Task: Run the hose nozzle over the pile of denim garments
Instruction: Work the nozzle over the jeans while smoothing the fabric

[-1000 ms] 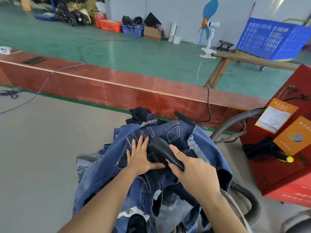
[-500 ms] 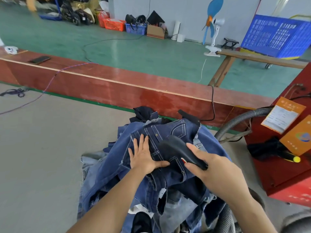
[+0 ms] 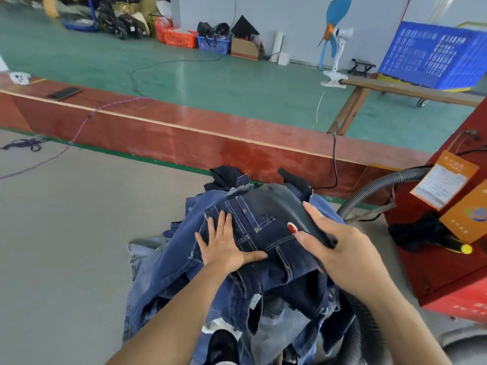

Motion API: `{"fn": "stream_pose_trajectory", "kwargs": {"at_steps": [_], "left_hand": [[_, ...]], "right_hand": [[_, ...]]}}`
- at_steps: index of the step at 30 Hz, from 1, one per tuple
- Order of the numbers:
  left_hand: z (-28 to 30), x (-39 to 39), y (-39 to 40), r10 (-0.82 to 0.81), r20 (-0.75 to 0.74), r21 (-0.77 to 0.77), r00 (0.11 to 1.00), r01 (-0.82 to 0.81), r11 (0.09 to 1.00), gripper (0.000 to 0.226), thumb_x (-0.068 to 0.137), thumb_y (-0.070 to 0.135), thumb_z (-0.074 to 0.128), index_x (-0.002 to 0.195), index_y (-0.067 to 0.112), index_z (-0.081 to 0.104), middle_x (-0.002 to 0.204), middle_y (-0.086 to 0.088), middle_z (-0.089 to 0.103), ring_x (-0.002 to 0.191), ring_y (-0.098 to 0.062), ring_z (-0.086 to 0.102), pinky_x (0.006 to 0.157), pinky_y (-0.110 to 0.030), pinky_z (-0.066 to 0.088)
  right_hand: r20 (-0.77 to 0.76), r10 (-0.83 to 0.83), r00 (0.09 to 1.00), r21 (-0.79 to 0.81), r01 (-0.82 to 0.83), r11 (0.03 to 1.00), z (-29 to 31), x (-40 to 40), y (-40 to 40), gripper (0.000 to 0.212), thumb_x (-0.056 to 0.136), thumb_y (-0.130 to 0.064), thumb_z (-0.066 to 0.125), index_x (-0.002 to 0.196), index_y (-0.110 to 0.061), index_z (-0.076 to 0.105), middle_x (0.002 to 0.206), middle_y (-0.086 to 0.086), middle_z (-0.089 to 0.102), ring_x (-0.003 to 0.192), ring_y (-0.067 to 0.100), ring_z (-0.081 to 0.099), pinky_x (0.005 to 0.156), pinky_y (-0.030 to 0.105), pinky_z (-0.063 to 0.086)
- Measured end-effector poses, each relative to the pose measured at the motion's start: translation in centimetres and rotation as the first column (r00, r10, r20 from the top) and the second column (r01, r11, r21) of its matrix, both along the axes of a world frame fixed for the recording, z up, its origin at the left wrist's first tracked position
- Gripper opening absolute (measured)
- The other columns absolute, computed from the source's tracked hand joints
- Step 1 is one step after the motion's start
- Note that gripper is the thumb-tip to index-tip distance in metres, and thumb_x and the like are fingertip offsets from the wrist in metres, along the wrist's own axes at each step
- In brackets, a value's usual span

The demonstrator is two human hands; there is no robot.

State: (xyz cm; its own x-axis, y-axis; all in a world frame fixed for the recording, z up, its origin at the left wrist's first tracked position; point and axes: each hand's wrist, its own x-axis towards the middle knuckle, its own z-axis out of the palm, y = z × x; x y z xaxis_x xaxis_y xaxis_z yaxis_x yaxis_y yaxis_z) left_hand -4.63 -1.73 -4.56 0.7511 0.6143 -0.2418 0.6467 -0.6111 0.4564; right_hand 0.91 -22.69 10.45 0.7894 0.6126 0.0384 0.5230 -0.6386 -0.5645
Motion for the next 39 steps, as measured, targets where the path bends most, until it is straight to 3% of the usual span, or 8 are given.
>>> {"fn": "stream_pose_trajectory", "kwargs": {"at_steps": [10,16,22,25,28,32,37,39], "left_hand": [[-0.2,-0.1,-0.1,-0.004,0.016,-0.058,1.0,0.005,0.998,0.151,0.041,0.096,0.052,0.15,0.024,-0.024,0.157,0.009,-0.028,0.144,-0.021,-0.028,0.114,-0.057,-0.011],[0.1,-0.2,-0.1,0.009,0.045,-0.05,0.999,-0.007,0.999,0.158,0.024,0.101,0.034,0.152,0.023,-0.017,0.159,0.008,-0.022,0.146,-0.022,-0.023,0.115,-0.058,-0.007],[0.5,-0.8,-1.6,0.131,0.229,-0.01,0.965,-0.132,0.991,0.145,0.041,0.091,0.053,0.154,0.017,0.0,0.161,-0.002,-0.014,0.149,-0.023,-0.007,0.119,-0.047,0.001],[1.1,-0.4,-2.2,0.514,0.503,-0.403,0.694,-0.338,0.851,0.112,0.059,0.061,0.08,0.146,0.008,0.031,0.156,-0.009,0.015,0.141,-0.03,0.027,0.112,-0.047,0.032],[2.9,0.8,-1.8,0.809,0.428,-0.691,0.403,-0.431,0.58,0.061,0.073,0.033,0.083,0.12,0.002,0.057,0.125,-0.015,0.057,0.116,-0.033,0.056,0.096,-0.049,0.048],[7.6,1.9,-1.1,0.885,0.224,-0.924,0.408,-0.201,0.327,0.034,0.083,0.018,0.075,0.112,0.003,0.065,0.114,-0.015,0.066,0.105,-0.035,0.063,0.094,-0.053,0.05],[14.5,0.4,-4.3,0.614,0.683,-0.73,0.396,0.373,0.573,0.009,0.075,0.023,0.078,0.082,0.027,0.075,0.099,-0.005,0.074,0.098,-0.026,0.069,0.082,-0.042,0.058],[13.2,-1.1,-6.0,0.311,0.731,-0.645,0.607,0.467,0.605,0.028,0.069,0.038,0.079,0.095,0.029,0.075,0.103,0.001,0.074,0.099,-0.017,0.07,0.081,-0.029,0.057]], "right_hand": [[0.102,0.192,0.976,-0.353,-0.145,0.924,-1.8,-1.4,1.8,0.053,0.094,-0.059,0.043,0.143,-0.057,0.023,0.108,-0.017,0.064,0.095,0.006,0.059,0.067,0.025,0.042],[-0.011,-0.012,1.0,0.12,0.013,0.993,-0.4,-0.2,2.2,0.053,0.083,-0.063,0.052,0.132,-0.068,0.032,0.064,-0.02,0.062,0.058,0.0,0.058,0.054,0.022,0.048],[-0.158,-0.163,0.974,0.129,0.184,0.974,0.6,2.1,-1.8,0.062,0.073,-0.066,0.057,0.133,-0.058,0.042,0.103,-0.021,0.069,0.087,0.016,0.069,0.08,0.039,0.056],[-0.123,-0.209,0.97,0.021,0.213,0.977,0.4,2.5,-3.0,0.055,0.081,-0.061,0.058,0.133,-0.061,0.04,0.101,-0.015,0.07,0.079,0.018,0.069,0.076,0.038,0.056],[-0.049,-0.267,0.963,0.005,0.267,0.964,0.5,3.0,-3.5,0.054,0.082,-0.063,0.055,0.133,-0.062,0.038,0.088,-0.013,0.068,0.076,0.015,0.066,0.07,0.035,0.053],[-0.079,-0.33,0.941,0.133,0.338,0.932,0.6,3.5,-4.1,0.055,0.081,-0.064,0.058,0.133,-0.059,0.041,0.088,-0.014,0.067,0.084,0.018,0.066,0.075,0.038,0.054],[-0.113,-0.471,0.875,0.386,0.476,0.79,1.3,3.9,-5.3,0.056,0.082,-0.054,0.065,0.134,-0.05,0.047,0.076,-0.023,0.066,0.071,0.015,0.067,0.069,0.038,0.054],[-0.112,-0.538,0.836,0.424,0.53,0.734,1.6,4.0,-5.9,0.056,0.083,-0.053,0.063,0.136,-0.048,0.046,0.076,-0.018,0.065,0.074,0.022,0.066,0.071,0.042,0.055]]}}
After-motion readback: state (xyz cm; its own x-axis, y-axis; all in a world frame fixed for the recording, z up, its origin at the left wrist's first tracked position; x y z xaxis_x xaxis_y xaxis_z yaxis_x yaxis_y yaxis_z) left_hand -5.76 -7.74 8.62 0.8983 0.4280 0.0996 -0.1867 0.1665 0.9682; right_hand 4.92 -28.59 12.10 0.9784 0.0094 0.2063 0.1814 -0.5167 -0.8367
